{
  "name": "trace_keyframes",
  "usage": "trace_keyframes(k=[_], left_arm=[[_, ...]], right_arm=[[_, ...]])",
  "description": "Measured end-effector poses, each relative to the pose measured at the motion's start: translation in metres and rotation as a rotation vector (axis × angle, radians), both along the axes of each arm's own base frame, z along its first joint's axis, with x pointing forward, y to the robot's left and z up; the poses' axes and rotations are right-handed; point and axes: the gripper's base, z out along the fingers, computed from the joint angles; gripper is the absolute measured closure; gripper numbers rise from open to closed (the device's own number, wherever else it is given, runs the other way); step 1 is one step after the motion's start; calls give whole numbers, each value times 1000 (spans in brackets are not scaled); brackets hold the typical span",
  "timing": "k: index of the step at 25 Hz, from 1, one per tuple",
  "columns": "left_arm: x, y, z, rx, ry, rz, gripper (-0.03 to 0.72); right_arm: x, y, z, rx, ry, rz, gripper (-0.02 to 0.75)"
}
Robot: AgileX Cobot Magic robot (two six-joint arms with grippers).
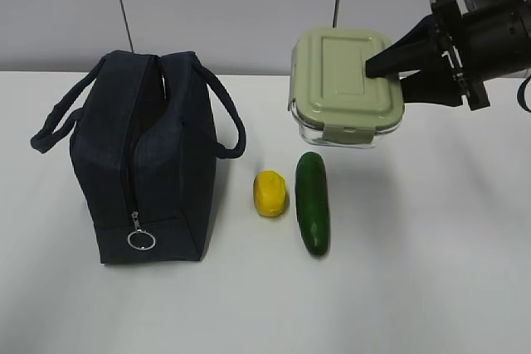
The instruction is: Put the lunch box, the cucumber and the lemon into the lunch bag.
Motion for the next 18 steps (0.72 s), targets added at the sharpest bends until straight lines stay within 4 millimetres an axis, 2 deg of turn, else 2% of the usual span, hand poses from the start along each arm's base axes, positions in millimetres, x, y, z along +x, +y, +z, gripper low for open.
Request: trace_keyframes(k=[5,9,14,18], left_arm=[[32,-5,19,1,57,-13,305],[65,-11,27,29,120,-43,298],[113,-20,26,14,232,-63,230],[153,-28,28,-18,283,-74,220]], right_arm=[[-4,7,15,47,-35,-7,381],[-6,18,23,95,-50,2,381],[-7,38,31,113,-75,54,381],[-7,52,44,124,-116,94,381]])
